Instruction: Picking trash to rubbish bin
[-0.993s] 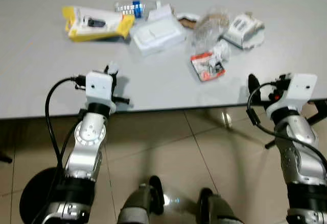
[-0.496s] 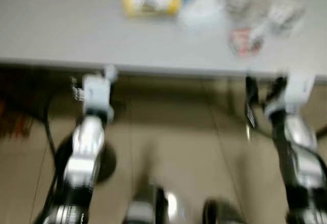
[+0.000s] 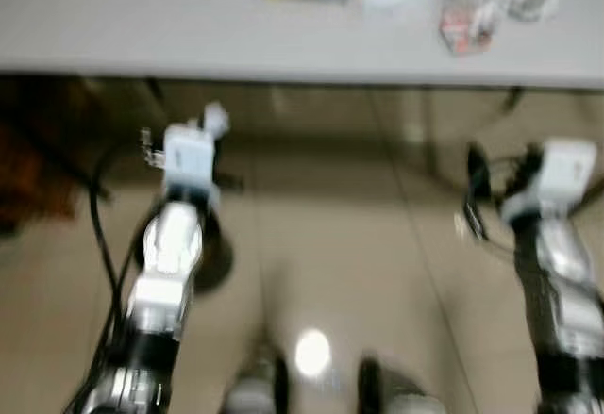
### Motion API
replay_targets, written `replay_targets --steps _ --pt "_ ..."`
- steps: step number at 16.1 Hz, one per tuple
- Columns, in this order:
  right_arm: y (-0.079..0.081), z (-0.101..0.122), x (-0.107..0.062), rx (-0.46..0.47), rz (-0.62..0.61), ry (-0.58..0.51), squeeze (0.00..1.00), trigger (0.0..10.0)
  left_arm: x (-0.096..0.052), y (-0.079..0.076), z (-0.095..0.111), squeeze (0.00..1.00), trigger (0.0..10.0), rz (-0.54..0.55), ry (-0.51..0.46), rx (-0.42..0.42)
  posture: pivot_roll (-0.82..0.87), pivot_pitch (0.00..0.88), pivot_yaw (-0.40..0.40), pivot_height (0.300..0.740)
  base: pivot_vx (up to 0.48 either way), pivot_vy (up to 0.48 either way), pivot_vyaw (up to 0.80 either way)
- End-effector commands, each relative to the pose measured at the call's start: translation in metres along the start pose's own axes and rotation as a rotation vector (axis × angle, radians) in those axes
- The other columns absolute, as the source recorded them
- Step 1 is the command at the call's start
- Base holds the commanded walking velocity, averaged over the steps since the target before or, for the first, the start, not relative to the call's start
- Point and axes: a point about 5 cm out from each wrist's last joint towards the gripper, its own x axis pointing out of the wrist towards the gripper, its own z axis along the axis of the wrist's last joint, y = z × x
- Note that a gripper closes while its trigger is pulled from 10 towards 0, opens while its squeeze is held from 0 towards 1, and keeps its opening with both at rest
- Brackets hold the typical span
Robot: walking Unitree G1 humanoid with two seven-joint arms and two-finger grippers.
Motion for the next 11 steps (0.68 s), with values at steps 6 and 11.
replay_targets --steps 6,11 --pt "0.0046 0.0019 -0.0008 0.005 0.013 -0.004 0.0 10.0 -0.0017 0.0069 -0.0039 0.0 10.0 0.017 0.028 0.016 0.04 0.291 0.1 0.74 0.0 0.0 0.0" --pt "0.0049 0.0012 -0.0014 0.001 0.019 0.0 0.0 10.0 -0.0023 0.0076 -0.0043 0.0 10.0 0.021 0.033 0.024 0.04 0.294 0.098 0.74 0.0 0.0 0.0"
